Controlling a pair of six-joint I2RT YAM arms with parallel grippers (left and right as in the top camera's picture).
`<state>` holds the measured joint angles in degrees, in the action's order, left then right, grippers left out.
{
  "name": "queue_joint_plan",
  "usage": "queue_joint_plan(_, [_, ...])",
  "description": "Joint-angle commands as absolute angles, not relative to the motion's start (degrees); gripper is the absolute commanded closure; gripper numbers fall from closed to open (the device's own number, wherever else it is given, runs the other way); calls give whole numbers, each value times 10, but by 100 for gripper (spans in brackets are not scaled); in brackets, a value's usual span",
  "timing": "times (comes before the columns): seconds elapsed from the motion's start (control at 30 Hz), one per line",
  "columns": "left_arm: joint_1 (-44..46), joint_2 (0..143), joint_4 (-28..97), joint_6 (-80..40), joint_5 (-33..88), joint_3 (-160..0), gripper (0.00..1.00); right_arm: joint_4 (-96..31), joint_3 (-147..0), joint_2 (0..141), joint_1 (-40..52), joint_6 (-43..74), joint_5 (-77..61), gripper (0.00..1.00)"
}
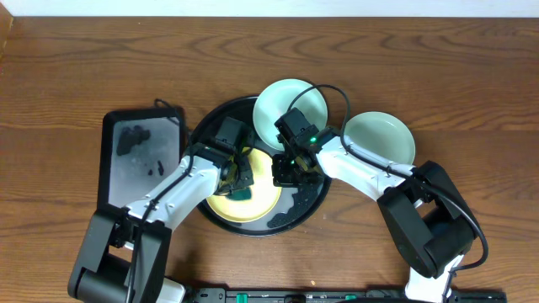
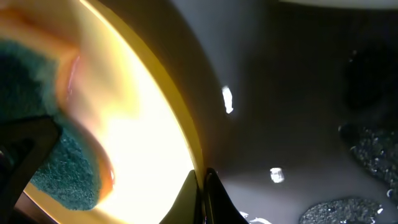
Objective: Clean dirty plates on tray and stack at the side
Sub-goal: 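Scrub the yellow plate with the sponge in the left gripper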
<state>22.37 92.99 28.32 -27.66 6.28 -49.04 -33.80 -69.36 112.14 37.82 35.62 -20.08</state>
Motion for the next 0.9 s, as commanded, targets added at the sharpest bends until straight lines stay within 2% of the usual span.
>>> queue_joint_plan(0.0, [220,942,255,-50,218,-480,92,-340,-701,1128,372,364,-190,99])
queue_joint_plan(0.1, [219,942,249,10,268,-480,93,-340,-701,1128,372,364,-190,99])
queue_joint_plan(0.43, [216,942,226,13,246,-483,93,-339,-701,1128,372,364,-190,99])
queue_joint_plan(0.73, [212,942,246,-219,-137,-483,93,-338,-701,1128,372,364,-190,99])
queue_joint_plan(0.87, [212,942,249,-220,-184,-485,93,-338,-701,1128,371,364,-190,99])
